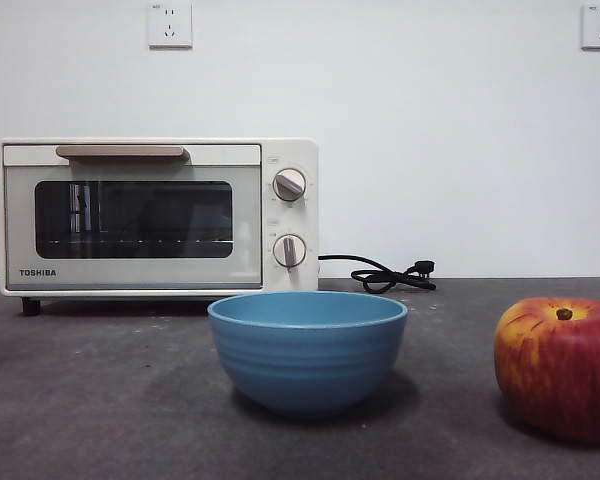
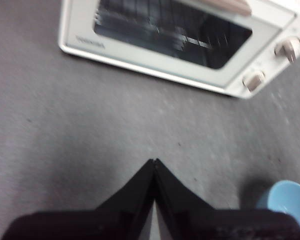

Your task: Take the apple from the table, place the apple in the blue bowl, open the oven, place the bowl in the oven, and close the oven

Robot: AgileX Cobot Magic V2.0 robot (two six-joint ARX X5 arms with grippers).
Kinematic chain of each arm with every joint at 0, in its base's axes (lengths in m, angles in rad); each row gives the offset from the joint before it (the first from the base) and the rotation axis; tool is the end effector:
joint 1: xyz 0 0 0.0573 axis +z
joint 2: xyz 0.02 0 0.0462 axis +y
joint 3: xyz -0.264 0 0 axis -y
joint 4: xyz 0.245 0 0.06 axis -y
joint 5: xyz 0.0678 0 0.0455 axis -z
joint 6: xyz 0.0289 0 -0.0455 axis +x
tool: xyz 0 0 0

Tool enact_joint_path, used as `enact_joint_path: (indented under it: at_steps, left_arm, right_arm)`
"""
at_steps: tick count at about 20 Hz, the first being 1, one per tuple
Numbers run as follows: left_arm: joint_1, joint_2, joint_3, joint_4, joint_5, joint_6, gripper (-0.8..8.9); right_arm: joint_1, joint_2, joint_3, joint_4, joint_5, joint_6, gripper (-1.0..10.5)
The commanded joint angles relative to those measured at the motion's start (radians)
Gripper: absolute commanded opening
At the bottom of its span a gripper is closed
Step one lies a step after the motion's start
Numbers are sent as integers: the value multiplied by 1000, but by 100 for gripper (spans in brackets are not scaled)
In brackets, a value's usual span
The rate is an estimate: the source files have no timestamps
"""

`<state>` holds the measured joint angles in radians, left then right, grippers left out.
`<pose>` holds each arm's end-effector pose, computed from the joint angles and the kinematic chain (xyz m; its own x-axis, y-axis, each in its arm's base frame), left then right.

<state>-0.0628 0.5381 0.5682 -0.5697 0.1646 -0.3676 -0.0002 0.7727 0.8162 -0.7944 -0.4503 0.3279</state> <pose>0.1185 -0.0122 0.2567 0.8344 -0.2166 -0.5068 0.0044 0.9221 -0.3869 0.1417 0.0125 0.2944 0.6583 0.4351 -0.6143 -0.0813 0.8524 0.5166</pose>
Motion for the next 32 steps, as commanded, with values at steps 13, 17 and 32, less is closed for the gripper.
enact_joint_path:
  at_steps: [13,17,32]
  left_arm:
    - [-72,409,63,-134,236,88,-5]
    - [-134,420,63,-148,235,87,-5]
    - [-262,421,63,-146,174,56,-5]
  right_arm:
    - [346,296,8,-74,132,-117,107]
    - [453,370,25,-78,230,-114,263]
    - [581,607,84,-114,381,-64,600]
